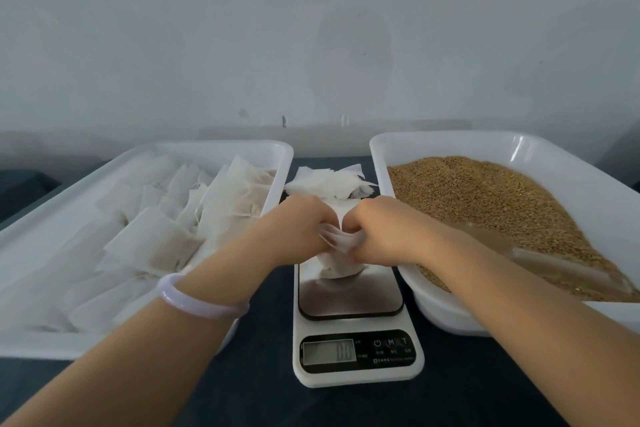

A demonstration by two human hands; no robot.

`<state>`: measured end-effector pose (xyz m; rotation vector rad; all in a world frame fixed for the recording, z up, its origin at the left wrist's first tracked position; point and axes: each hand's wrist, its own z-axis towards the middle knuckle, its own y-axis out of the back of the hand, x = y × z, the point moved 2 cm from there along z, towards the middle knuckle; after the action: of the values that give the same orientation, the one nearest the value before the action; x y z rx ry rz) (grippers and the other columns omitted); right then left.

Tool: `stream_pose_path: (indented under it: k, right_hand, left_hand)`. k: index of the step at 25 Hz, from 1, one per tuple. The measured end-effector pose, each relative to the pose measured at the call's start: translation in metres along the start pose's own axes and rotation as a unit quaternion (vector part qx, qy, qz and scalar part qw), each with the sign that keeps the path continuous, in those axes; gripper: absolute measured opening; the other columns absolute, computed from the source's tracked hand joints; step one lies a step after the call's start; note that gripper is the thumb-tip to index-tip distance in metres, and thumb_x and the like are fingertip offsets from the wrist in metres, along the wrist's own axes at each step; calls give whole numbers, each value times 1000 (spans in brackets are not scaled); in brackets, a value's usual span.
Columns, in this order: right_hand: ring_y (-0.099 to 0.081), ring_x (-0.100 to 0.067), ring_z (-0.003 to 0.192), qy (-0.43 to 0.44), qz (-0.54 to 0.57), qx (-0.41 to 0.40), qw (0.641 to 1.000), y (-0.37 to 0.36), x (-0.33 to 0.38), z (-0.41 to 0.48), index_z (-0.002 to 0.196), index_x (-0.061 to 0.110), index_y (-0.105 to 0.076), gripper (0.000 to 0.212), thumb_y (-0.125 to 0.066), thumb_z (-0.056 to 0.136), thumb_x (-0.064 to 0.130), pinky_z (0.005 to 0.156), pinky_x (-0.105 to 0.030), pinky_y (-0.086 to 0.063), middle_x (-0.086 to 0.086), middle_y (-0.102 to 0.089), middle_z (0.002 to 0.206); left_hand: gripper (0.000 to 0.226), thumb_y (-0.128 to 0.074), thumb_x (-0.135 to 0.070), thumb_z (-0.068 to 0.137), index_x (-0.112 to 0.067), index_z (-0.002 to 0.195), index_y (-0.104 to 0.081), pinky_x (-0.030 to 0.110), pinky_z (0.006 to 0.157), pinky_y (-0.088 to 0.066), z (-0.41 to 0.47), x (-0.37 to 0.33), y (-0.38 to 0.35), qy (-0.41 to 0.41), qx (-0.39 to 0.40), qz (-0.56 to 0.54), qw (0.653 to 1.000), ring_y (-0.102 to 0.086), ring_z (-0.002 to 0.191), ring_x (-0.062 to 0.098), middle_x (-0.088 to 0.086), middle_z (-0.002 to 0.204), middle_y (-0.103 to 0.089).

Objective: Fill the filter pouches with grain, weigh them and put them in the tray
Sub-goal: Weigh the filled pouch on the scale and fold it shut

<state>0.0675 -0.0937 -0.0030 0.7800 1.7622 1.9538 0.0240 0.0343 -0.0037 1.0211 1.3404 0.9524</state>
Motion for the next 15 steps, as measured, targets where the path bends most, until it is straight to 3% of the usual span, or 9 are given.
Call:
stream_pose_path:
  k: [3, 6, 9, 11, 13, 15]
  right_hand:
    - [-39, -20, 53, 7, -22, -16, 1000, -3, 3, 1, 58, 16, -51, 41, -51, 89, 44, 44, -27, -22, -1, -39, 49]
    - [-42, -17, 54, 1, 18, -2, 1000, -3, 0, -1, 55, 19, -53, 33, -56, 84, 34, 41, -20, -23, 1, -44, 49]
    - [-43, -13, 53, -17, 68, -6, 998, 2, -4, -2, 50, 22, -49, 33, -60, 80, 28, 39, -18, -25, 5, -45, 49]
    - [-45, -17, 56, -15, 72, -3, 997, -1, -3, -1, 53, 20, -54, 34, -58, 82, 38, 40, -19, -28, 3, -49, 52]
    - [-47, -20, 58, -16, 60, -4, 998, -4, 1, 0, 56, 19, -56, 38, -54, 83, 46, 44, -25, -32, -2, -53, 57]
    - [-49, -22, 63, -23, 26, -17, 999, -1, 2, 1, 54, 22, -51, 34, -54, 84, 38, 45, -26, -28, 0, -50, 58]
  left_hand:
    - [29, -62, -22, 82, -22, 54, -53, 24, 51, -32, 0, -3, -4, 6, 12, 21, 1000, -42, 59, 15, -4, 52, -45]
    - [22, -55, -11, 84, -19, 65, -63, 24, 52, -35, 3, -5, -3, -1, 0, 62, 998, -46, 61, 17, -6, 53, -45]
    - [29, -56, -12, 84, -18, 56, -54, 18, 45, -27, 4, -2, -1, -7, -8, 46, 999, -37, 53, 14, -4, 50, -42]
    - [35, -60, -16, 82, -19, 50, -47, 19, 44, -26, 4, -1, -4, 3, 11, 33, 999, -34, 49, 12, -3, 47, -40]
    - [31, -62, -18, 81, -18, 52, -51, 22, 48, -32, 4, -2, -7, 8, 30, 36, 999, -40, 51, 13, -4, 50, -46]
    - [19, -64, -22, 79, -15, 61, -62, 23, 53, -41, 5, -4, -6, 9, 40, 36, 999, -50, 56, 13, -4, 55, -55]
